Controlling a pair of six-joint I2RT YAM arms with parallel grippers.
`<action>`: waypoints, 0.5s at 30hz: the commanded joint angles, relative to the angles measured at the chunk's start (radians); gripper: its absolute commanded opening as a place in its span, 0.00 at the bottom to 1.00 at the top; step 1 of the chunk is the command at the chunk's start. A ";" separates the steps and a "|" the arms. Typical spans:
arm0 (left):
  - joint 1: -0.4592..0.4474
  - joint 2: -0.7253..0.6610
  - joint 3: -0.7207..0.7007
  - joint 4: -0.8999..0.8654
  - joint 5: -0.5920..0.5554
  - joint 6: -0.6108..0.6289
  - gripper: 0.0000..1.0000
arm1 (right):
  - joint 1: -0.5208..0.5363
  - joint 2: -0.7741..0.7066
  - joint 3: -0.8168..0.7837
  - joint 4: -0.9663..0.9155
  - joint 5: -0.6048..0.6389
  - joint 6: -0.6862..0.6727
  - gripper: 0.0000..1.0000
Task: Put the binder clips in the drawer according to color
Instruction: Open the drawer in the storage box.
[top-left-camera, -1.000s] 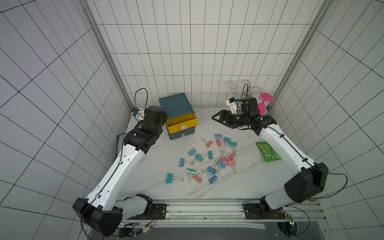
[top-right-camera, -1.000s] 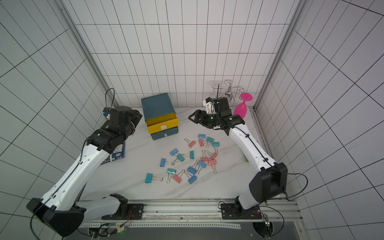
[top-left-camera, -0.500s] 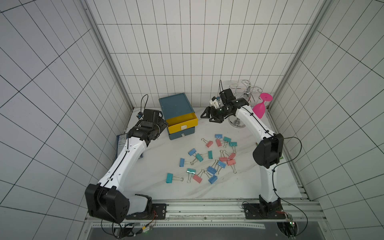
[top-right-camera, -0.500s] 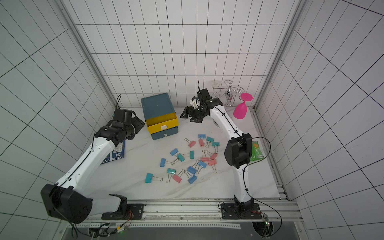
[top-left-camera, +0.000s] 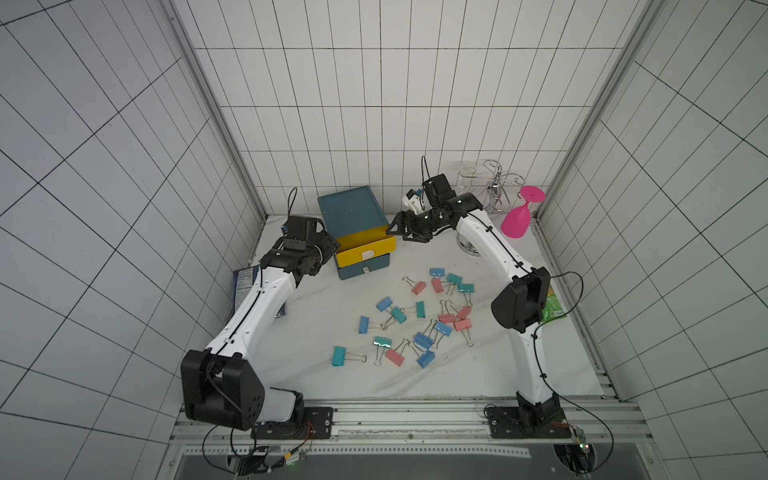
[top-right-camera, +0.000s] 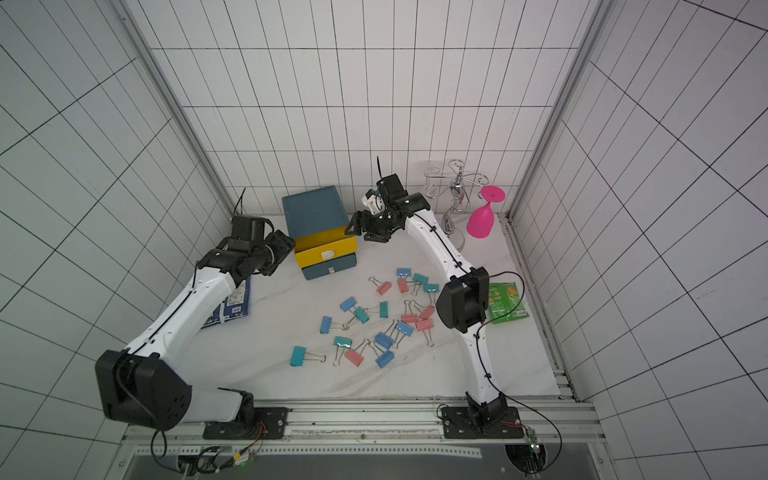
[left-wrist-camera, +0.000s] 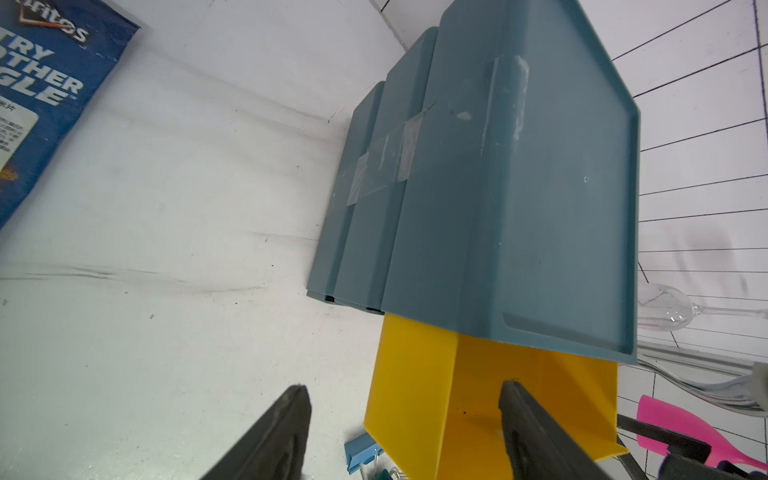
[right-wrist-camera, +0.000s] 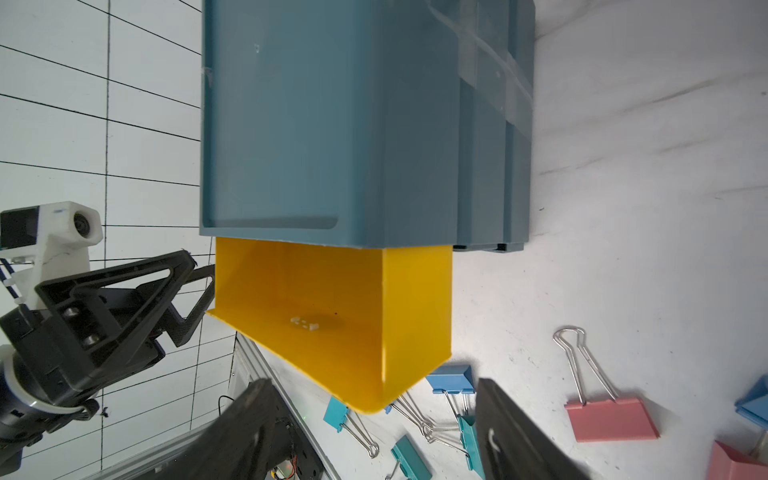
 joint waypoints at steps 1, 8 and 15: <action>0.004 0.020 0.005 0.038 0.041 0.020 0.75 | 0.003 0.026 0.030 -0.038 0.047 -0.010 0.77; 0.005 0.045 0.014 0.034 0.056 0.042 0.74 | 0.003 0.067 0.087 -0.046 0.076 -0.010 0.76; 0.006 0.065 0.019 0.024 0.050 0.062 0.73 | 0.003 0.111 0.138 -0.046 0.068 0.008 0.75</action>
